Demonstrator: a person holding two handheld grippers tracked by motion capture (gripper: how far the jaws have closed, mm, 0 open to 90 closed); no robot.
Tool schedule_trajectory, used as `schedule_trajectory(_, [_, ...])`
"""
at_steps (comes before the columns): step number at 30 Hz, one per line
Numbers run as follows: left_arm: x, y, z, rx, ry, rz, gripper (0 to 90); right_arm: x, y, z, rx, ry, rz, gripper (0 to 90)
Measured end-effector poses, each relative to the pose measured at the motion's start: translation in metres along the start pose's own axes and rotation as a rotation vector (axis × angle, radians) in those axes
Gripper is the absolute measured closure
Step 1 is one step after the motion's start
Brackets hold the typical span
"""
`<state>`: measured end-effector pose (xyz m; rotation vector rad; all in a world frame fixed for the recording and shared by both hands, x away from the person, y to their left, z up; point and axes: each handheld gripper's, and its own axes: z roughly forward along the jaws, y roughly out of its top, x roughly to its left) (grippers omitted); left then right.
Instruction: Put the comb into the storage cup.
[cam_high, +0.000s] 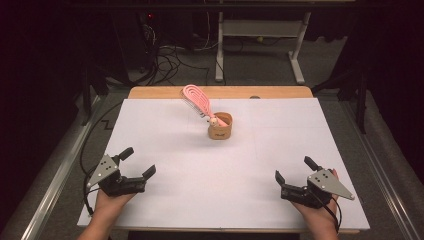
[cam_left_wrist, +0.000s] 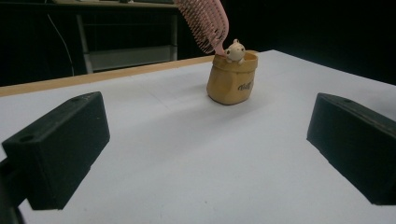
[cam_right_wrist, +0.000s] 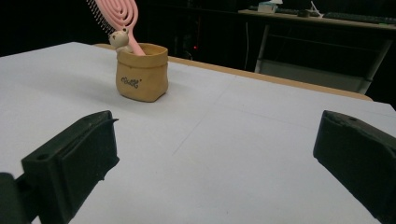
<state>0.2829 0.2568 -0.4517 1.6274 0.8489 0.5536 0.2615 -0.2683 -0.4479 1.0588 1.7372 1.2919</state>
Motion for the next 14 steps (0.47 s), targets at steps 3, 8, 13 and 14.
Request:
schedule_trajectory(3, [-0.0006, 0.0006, -0.0003, -0.003, 0.005, 0.0, 0.0, 0.0006, 0.0002, -0.0001, -0.003, 0.007, -0.003, 0.3])
schedule_trajectory(8, [-0.0008, 0.0004, -0.0002, -0.003, 0.01, 0.008, 0.0, 0.001, 0.0003, 0.0015, -0.002, 0.014, -0.009, 0.3])
schedule_trajectory(13, [-0.0002, 0.0002, 0.0, 0.001, 0.01, 0.016, 0.0, 0.0004, -0.0001, 0.0025, 0.003, 0.005, -0.009, 0.3])
schedule_trajectory(14, [-0.0001, 0.0004, -0.0002, -0.001, 0.01, 0.017, 0.0, 0.0004, -0.0001, 0.0026, 0.003, 0.004, -0.01, 0.3])
